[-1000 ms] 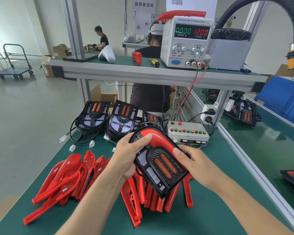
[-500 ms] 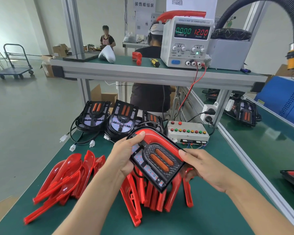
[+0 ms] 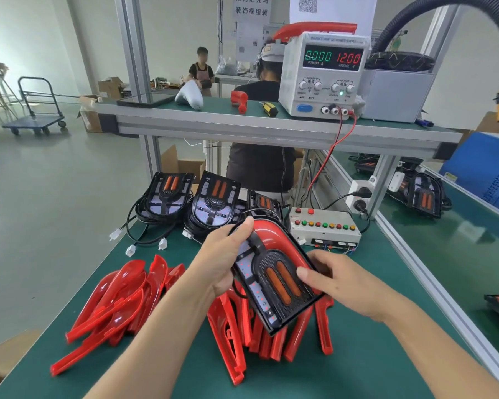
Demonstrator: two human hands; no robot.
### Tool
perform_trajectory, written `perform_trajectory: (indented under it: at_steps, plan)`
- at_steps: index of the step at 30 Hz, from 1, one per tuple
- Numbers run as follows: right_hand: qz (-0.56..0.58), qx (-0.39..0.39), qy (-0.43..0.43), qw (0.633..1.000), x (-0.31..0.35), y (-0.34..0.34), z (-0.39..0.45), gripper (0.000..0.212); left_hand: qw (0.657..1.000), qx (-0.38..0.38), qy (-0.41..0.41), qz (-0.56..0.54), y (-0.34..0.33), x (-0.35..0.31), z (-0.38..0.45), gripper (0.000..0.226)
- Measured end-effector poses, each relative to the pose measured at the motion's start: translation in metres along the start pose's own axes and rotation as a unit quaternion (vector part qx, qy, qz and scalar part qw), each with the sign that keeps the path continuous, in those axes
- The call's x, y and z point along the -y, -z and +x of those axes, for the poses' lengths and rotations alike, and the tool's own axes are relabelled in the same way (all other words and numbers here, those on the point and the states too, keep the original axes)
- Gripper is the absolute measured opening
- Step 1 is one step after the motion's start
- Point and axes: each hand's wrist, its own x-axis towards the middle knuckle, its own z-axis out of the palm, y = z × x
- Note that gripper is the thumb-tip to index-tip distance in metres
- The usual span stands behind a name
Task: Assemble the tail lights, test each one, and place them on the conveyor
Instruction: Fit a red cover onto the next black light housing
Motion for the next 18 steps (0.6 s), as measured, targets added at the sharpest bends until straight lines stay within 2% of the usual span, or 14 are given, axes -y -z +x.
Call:
perform_trajectory:
  at_steps: [3, 4, 6, 8, 11, 14, 18]
  plan:
    - [-0.015, -0.037, 0.003, 0.999, -0.006, -0.007, 0.002, 0.026, 0.999, 0.027, 0.035, -0.007, -0.003, -0.008, 0.002, 0.057]
    - [0.002, -0.064, 0.002, 0.998, -0.009, -0.009, 0.0, 0.022, 0.998, 0.035, 0.043, 0.013, -0.002, -0.012, 0.002, 0.061]
    - [0.074, -0.131, -0.004, 0.989, -0.013, -0.015, -0.002, 0.026, 0.996, 0.015, 0.032, 0.086, 0.009, -0.018, 0.001, 0.061]
    - [0.138, -0.199, -0.01, 0.97, -0.017, -0.016, -0.005, 0.039, 0.992, -0.01, 0.014, 0.128, 0.024, -0.022, -0.001, 0.055]
    - [0.173, -0.257, -0.03, 0.95, -0.021, -0.017, -0.008, 0.048, 0.976, -0.073, -0.04, 0.201, 0.056, -0.022, -0.006, 0.035]
    - [0.195, -0.287, -0.044, 0.937, -0.024, -0.023, -0.008, 0.045, 0.926, -0.155, -0.109, 0.325, 0.093, -0.017, -0.017, 0.017]
    - [0.198, -0.297, -0.05, 0.933, -0.028, -0.038, -0.007, 0.046, 0.805, -0.228, -0.129, 0.532, 0.128, -0.005, -0.032, 0.017]
